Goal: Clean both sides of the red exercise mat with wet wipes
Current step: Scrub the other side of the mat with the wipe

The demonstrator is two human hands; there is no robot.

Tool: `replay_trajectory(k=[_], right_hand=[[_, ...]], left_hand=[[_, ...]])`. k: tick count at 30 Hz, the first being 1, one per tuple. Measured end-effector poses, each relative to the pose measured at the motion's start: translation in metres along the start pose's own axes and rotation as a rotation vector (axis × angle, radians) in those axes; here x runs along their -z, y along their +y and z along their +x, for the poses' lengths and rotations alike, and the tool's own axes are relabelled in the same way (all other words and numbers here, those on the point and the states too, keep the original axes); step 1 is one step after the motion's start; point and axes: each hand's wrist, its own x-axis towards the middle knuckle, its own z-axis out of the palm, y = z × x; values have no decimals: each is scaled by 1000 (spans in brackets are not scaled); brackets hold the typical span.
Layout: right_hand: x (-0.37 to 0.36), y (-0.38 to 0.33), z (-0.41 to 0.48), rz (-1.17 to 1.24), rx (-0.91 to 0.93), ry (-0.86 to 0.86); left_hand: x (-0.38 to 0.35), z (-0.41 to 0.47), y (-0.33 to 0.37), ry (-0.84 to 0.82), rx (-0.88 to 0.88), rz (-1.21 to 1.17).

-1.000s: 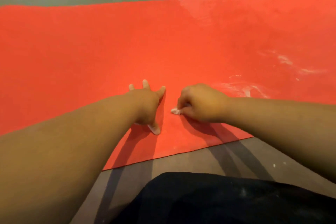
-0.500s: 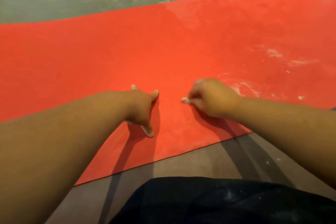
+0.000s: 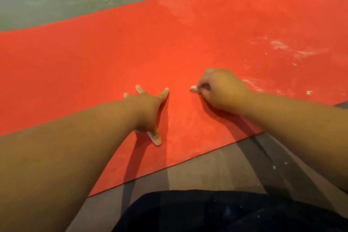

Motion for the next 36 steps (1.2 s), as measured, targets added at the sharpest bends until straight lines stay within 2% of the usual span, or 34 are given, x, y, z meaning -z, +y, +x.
replay_trajectory(k=[2,3,8,11,13,16,18,20,24,27,29,31,36], right_hand=[[6,27,21,-95,-168,64],[6,29,23,-105,-179,69],[-8,-18,-42,65,19,67],[-5,-21,-60,100,115,-10],[-2,-1,-40,37,52,7],[11,47,2,-119,-193,83],[12,53,6,-119,-236,95],[6,34,-16,-46,-197,72],[-5,-19,-79,169,48,42],[-3,6,-51,129,-1,48],[0,37,-15,10,-144,100],[5,54,7,-94,-223,81],[-2,27,-44,19,-103,160]], left_hand=[[0,1,-1,6,-3,2],[1,1,-1,-1,-1,7],[4,2,2,-33,20,11],[6,-3,13,-14,15,13],[7,-3,31,26,-23,58],[9,-1,52,23,-84,70],[11,1,53,-1,-84,83],[13,3,53,-18,-75,85],[15,5,58,-28,-61,72],[15,5,55,-9,-70,88],[14,4,53,-13,-68,76],[15,4,53,-6,-68,82],[16,6,52,-14,-81,61]])
